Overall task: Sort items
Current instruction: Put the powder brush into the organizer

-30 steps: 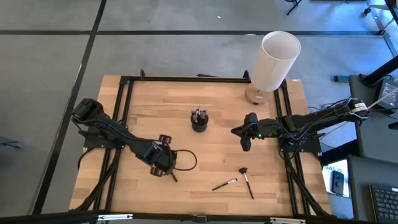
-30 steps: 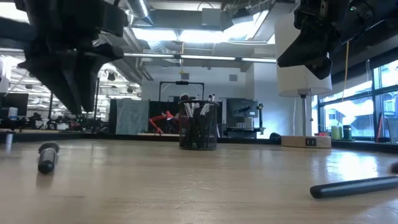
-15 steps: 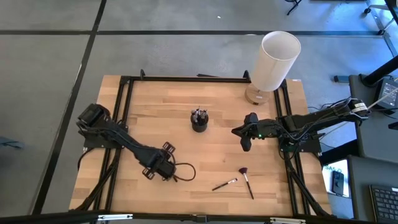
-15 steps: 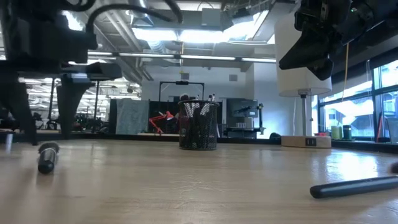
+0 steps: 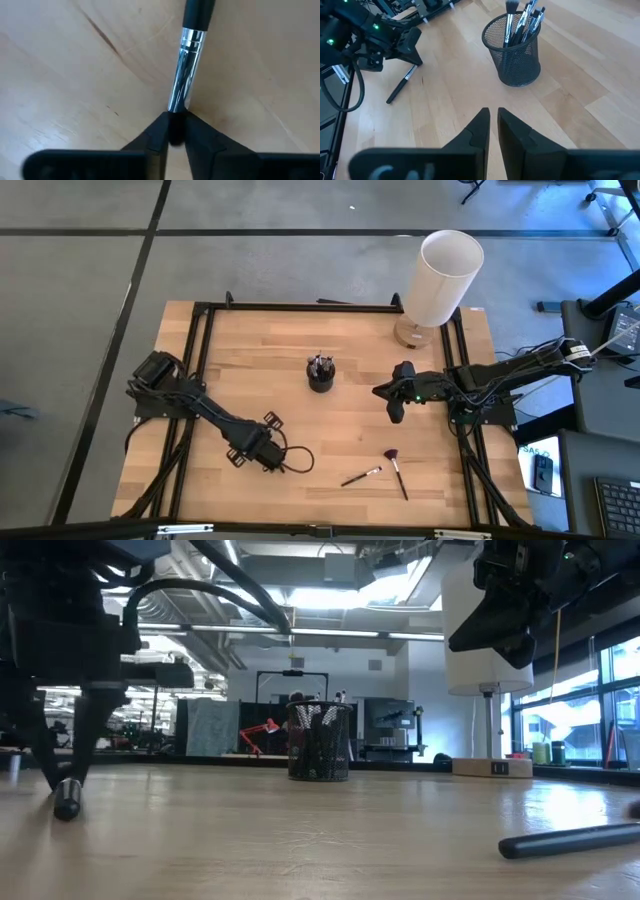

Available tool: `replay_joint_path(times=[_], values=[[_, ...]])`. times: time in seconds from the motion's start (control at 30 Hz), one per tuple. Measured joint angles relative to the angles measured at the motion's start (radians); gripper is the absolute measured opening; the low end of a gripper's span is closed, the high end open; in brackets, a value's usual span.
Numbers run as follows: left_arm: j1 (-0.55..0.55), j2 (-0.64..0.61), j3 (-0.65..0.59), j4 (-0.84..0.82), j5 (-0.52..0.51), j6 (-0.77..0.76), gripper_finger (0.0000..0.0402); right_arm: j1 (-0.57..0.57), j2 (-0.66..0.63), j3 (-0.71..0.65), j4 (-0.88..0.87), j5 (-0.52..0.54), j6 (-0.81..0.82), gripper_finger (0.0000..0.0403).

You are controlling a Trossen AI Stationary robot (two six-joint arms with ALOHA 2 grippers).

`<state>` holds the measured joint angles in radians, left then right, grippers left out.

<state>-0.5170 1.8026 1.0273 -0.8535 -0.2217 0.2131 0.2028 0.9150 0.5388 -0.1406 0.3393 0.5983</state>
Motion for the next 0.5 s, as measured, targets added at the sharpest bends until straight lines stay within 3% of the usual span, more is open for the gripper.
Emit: replay_joint_path(times=[0.1,0.2,0.3,0.43,0.5], values=[[0.015,-0.002,0.042,-0.071,-0.045,0.029,0.0014,0.000,0.000,0.000,0.000,0.004,0.000,0.0037],[0.017,-0.004,0.116,-0.143,-0.242,0.088,0.0010,0.000,0.000,0.000,0.000,0.008,0.001,0.0037],[0.014,-0.005,0.168,-0.175,-0.538,0.222,0.0014,0.000,0.000,0.000,0.000,0.008,0.002,0.0037],[0.046,-0.007,0.225,-0.157,-1.015,0.492,0.0014,0.000,0.000,0.000,0.000,0.008,0.004,0.0037],[0.081,-0.007,0.247,-0.142,-1.151,0.610,0.0013,0.000,0.000,0.000,0.001,0.008,0.003,0.0037]])
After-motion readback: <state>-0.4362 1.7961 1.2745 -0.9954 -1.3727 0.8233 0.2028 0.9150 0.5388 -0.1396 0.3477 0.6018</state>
